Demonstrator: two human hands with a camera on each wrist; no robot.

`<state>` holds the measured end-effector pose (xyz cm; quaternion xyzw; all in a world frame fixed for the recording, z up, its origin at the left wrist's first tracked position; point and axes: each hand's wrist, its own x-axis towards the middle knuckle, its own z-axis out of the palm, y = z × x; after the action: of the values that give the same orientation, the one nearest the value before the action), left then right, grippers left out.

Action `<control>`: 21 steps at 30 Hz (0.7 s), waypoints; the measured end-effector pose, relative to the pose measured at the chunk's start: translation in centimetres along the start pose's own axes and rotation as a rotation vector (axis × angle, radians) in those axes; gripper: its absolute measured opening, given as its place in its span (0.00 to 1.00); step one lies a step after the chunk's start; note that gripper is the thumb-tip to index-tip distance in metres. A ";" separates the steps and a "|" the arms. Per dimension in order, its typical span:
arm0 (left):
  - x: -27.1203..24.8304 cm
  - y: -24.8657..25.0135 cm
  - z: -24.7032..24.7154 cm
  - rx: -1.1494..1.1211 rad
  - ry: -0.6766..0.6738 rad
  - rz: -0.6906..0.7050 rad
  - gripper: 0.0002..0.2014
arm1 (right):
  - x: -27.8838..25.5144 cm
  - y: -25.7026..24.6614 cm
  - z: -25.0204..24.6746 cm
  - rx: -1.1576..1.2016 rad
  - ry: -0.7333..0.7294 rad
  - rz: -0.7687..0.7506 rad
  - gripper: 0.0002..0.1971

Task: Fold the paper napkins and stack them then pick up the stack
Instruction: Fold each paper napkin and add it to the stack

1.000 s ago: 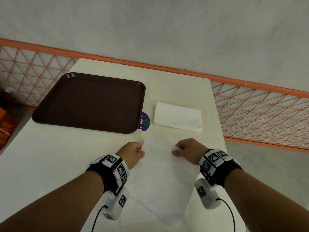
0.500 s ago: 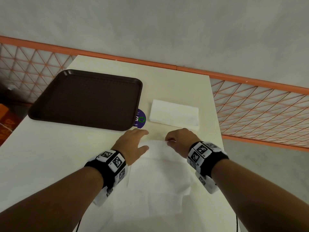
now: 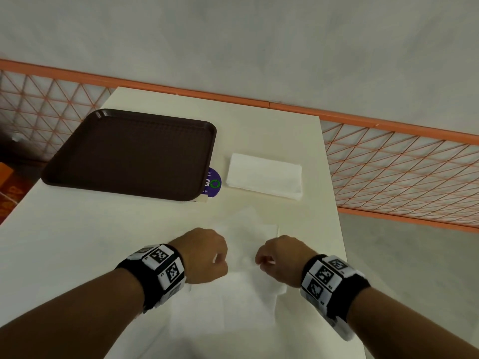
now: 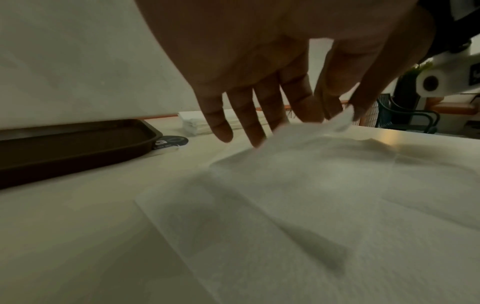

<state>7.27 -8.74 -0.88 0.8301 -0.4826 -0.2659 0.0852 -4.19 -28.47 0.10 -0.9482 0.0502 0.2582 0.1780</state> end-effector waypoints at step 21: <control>0.9 1.0 6.4 0.300 -0.119 -0.085 0.34 | 0.2 -0.4 7.9 -0.259 0.128 0.089 0.30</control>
<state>3.47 -9.31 -6.21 0.8360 -0.4856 -0.2426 -0.0799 -7.61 -25.23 -6.20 -0.9747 0.0697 0.2090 0.0388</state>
